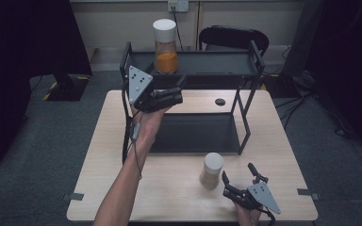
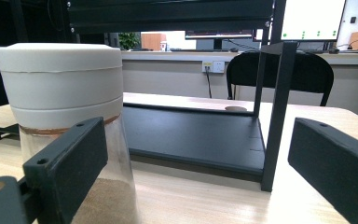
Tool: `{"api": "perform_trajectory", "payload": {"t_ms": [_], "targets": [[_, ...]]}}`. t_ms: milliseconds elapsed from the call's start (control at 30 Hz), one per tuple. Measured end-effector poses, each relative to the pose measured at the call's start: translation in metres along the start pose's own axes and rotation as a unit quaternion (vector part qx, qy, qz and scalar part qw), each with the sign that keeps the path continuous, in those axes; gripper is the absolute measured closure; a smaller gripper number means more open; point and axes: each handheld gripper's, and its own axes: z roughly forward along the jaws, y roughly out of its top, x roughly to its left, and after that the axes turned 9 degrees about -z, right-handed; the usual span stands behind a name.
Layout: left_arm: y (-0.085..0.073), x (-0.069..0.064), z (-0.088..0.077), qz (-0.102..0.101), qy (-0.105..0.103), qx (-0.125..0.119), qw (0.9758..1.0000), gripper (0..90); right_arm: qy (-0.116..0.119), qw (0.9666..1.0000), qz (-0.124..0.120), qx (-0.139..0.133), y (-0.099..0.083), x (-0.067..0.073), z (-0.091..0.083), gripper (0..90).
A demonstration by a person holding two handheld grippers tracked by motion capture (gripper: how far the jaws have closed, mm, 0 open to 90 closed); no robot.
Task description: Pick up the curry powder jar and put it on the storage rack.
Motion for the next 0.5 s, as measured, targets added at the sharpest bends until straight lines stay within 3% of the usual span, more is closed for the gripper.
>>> {"api": "perform_trajectory", "payload": {"t_ms": [167, 300, 500], "targets": [[-0.016, -0.005, -0.018, -0.006, 0.001, -0.006, 1.0000, 0.0, -0.001, 1.0000, 0.000, 0.000, 0.000, 0.000, 0.000, 3.8], [-0.024, -0.001, -0.034, -0.021, -0.005, -0.010, 0.9997, 0.0, -0.001, 1.0000, 0.000, 0.000, 0.000, 0.000, 0.000, 3.8], [-0.034, 0.000, -0.060, -0.021, 0.003, -0.023, 0.9995, 0.0, -0.002, 1.0000, 0.000, 0.000, 0.000, 0.001, 0.000, 3.8]]}}
